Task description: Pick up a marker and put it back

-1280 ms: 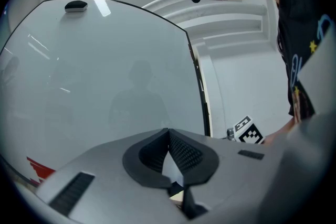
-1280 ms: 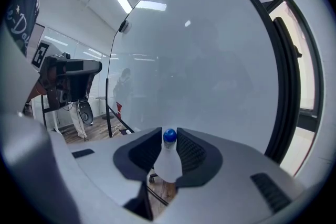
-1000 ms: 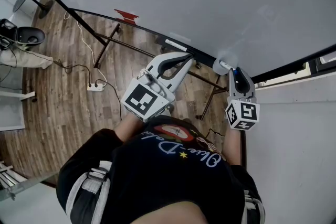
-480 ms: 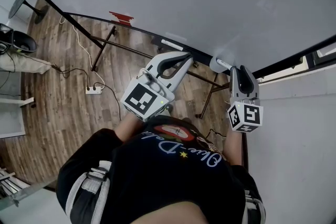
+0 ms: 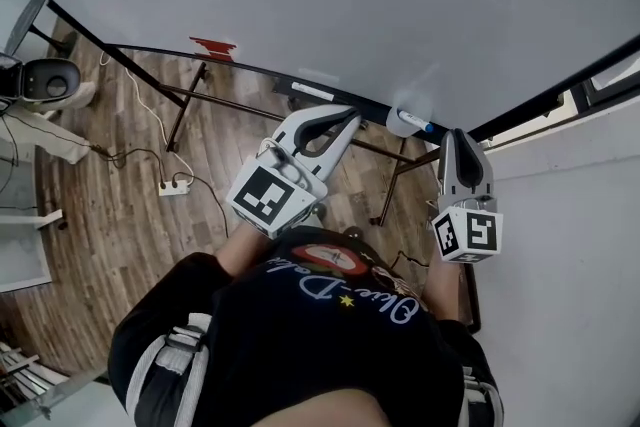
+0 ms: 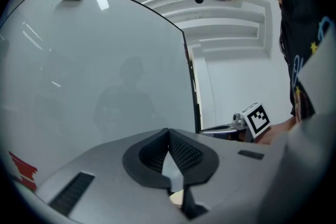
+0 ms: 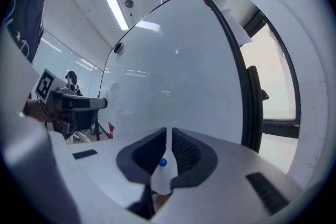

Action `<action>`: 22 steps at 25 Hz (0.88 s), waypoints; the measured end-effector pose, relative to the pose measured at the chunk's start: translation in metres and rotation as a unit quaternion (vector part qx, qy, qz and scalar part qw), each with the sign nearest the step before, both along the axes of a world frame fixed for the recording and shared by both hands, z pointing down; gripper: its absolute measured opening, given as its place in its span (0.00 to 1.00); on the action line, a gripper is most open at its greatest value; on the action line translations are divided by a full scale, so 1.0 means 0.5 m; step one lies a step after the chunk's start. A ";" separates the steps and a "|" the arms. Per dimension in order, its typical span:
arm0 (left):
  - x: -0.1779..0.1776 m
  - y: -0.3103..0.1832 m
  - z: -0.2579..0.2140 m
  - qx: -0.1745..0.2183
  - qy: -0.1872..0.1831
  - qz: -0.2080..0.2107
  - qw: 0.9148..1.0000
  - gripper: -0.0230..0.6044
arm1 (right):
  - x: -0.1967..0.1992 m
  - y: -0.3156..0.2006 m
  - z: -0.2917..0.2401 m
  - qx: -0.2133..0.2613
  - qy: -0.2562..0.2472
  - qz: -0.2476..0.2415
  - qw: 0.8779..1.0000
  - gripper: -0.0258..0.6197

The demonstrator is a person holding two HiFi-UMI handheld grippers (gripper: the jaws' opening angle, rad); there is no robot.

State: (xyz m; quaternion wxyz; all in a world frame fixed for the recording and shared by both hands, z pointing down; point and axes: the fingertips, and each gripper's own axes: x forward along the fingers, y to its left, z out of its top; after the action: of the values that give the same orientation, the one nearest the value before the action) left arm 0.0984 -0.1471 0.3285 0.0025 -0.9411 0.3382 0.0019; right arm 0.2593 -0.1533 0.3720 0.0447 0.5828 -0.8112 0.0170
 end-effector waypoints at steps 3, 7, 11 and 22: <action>0.010 0.001 0.004 -0.006 0.005 0.010 1.000 0.04 | 0.009 0.013 -0.013 0.006 -0.006 0.009 1.000 0.08; 0.027 0.000 -0.003 -0.007 0.004 0.023 1.000 0.04 | 0.020 0.024 -0.022 0.015 -0.016 0.013 1.000 0.06; 0.030 -0.001 0.012 -0.010 0.007 0.022 1.000 0.04 | 0.020 0.033 -0.025 0.018 -0.024 0.010 1.000 0.04; 0.034 -0.001 0.010 -0.012 0.009 0.026 1.000 0.04 | 0.000 0.039 -0.042 0.024 -0.026 -0.008 0.999 0.04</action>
State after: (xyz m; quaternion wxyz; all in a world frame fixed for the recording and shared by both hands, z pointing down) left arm 0.1155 -0.1475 0.3335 -0.0116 -0.9496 0.3133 0.0063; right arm 0.2595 -0.1337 0.3510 0.0098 0.5762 -0.8172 0.0123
